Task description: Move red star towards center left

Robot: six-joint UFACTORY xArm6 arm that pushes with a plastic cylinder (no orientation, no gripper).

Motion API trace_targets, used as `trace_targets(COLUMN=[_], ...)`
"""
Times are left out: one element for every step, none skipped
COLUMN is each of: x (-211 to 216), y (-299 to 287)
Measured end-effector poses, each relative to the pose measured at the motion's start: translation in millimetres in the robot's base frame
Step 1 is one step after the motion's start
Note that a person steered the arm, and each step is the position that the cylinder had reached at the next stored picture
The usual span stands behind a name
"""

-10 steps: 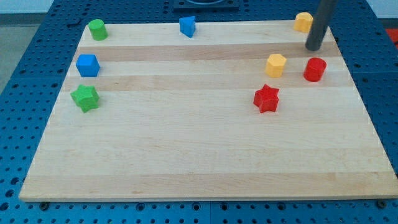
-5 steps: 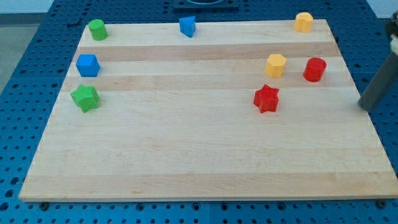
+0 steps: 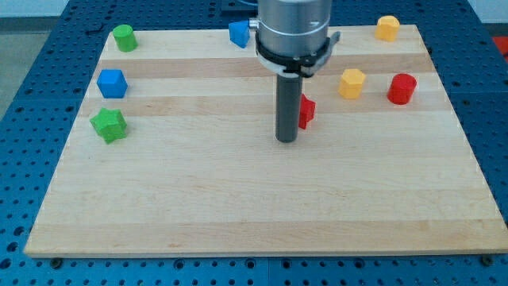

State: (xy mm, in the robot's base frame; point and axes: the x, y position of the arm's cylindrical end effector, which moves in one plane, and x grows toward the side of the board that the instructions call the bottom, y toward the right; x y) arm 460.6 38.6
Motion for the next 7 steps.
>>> trace_targets(x=[7.3,-1.2,-22.3,-49.7,-61.8,-61.7,-60.1], y=[22.9,37.8,48.6,49.3,18.8,-60.7,-141.2])
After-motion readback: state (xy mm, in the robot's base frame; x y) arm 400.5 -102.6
